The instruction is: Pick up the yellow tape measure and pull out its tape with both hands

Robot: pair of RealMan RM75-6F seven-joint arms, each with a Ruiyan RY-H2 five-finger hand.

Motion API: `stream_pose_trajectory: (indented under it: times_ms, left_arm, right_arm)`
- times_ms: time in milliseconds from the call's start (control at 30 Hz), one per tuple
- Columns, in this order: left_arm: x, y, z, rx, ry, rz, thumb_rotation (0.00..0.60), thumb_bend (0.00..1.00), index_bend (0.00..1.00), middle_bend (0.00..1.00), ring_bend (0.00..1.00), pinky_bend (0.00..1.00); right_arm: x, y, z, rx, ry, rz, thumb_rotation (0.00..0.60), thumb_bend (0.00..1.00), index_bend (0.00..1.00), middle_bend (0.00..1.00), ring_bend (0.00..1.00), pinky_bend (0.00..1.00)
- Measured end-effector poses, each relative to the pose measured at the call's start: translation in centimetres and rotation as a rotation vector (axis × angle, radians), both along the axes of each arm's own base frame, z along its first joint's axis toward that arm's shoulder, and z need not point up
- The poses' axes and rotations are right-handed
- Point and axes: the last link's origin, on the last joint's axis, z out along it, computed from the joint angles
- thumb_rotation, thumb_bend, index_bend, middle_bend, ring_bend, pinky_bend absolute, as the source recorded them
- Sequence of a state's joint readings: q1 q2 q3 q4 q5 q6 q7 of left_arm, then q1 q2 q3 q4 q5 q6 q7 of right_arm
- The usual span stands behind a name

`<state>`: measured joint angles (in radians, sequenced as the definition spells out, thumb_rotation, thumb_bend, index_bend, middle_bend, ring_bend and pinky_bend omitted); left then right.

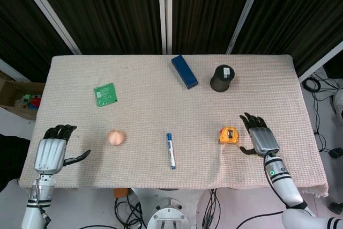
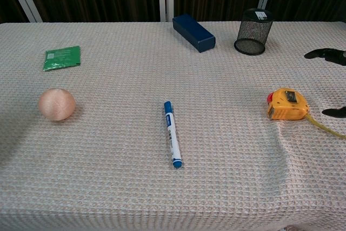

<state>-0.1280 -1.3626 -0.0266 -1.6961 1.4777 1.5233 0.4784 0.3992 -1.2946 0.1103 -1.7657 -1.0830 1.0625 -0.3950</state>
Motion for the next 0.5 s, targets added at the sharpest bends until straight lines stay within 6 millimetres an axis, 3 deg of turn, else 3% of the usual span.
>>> stream_pose_trajectory:
  times_ms: [500]
  left_arm:
    - [0.2, -0.4, -0.2, 0.000, -0.002, 0.001, 0.000, 0.00, 0.25, 0.25, 0.20, 0.26]
  right_arm:
    - [0.4, -0.7, -1.5, 0.027, 0.031, 0.020, 0.600, 0.18, 0.00, 0.07, 0.00, 0.00]
